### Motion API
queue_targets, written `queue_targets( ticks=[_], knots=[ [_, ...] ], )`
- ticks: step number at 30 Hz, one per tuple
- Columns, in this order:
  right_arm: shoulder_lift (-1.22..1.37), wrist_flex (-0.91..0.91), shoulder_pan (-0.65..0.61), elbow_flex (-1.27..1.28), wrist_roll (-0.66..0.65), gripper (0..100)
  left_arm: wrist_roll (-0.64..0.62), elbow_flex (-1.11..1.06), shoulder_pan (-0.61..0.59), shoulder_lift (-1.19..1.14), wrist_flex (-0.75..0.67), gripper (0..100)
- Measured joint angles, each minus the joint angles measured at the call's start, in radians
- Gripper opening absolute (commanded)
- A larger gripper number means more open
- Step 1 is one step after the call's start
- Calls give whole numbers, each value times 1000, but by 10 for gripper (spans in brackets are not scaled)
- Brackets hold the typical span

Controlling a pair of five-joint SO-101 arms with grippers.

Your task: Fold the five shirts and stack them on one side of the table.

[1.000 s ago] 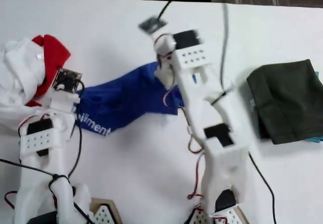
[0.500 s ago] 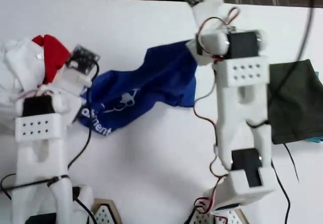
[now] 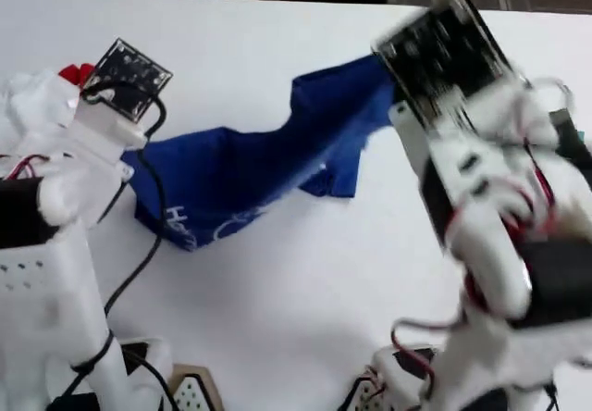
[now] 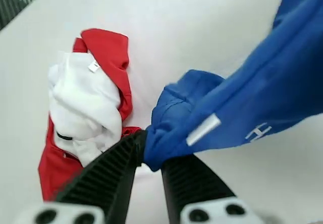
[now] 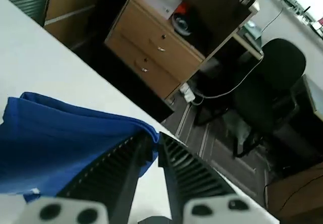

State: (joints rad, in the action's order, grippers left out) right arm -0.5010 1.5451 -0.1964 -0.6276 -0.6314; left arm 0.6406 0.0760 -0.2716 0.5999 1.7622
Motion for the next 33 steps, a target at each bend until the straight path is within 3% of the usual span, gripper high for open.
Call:
queue_targets(
  ticks=[16,21,29,33],
  knots=[
    [-114,-169,0,-127,-64,20,0,110,0,385,5,27],
    [-126,-190,0,-180,-110,20,0,110,0,405,-3,27],
    [-126,-193,5,-183,-181,20,8,-129,0,400,-167,27],
    [-132,-193,6,-196,-183,20,46,-138,-29,394,-255,27]
  ],
)
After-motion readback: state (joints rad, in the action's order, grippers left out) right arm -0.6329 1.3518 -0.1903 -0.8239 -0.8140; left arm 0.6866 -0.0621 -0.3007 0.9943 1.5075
